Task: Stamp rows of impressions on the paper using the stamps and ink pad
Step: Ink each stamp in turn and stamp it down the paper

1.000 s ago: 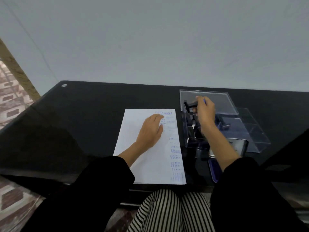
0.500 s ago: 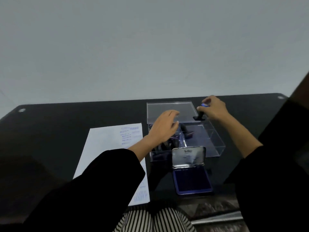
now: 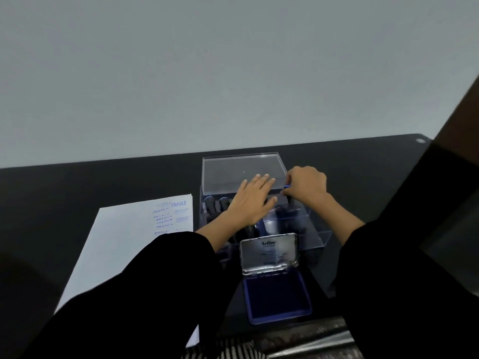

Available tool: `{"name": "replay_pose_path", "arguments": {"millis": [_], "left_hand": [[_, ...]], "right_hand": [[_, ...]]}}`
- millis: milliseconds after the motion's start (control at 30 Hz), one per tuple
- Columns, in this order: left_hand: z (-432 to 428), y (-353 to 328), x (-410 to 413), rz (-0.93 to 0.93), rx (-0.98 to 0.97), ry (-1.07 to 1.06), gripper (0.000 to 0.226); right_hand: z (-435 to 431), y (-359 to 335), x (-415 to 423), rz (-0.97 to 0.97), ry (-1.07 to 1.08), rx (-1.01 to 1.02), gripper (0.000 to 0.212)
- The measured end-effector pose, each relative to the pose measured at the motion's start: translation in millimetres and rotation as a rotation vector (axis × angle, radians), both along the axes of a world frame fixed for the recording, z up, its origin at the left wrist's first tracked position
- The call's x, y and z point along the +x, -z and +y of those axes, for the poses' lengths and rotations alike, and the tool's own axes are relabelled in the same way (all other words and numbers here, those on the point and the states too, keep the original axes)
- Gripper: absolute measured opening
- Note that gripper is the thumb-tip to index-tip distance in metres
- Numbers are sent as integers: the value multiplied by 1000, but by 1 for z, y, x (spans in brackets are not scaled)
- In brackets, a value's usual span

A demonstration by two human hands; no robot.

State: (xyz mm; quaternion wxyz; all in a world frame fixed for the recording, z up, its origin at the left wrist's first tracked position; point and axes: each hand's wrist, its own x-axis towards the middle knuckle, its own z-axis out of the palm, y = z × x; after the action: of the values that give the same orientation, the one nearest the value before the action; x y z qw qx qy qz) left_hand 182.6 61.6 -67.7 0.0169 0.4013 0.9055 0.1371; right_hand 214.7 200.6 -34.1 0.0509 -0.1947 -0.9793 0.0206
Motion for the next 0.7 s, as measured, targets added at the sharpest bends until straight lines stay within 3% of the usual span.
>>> {"name": "replay_pose_path", "arguments": {"millis": [367, 700], "left_hand": [[-1, 7, -1, 29, 22, -1, 54], [-1, 7, -1, 5, 28, -3, 54]], "right_hand": [[-3, 17, 1, -17, -20, 219, 32], [-7, 13, 1, -5, -18, 251, 36]]}}
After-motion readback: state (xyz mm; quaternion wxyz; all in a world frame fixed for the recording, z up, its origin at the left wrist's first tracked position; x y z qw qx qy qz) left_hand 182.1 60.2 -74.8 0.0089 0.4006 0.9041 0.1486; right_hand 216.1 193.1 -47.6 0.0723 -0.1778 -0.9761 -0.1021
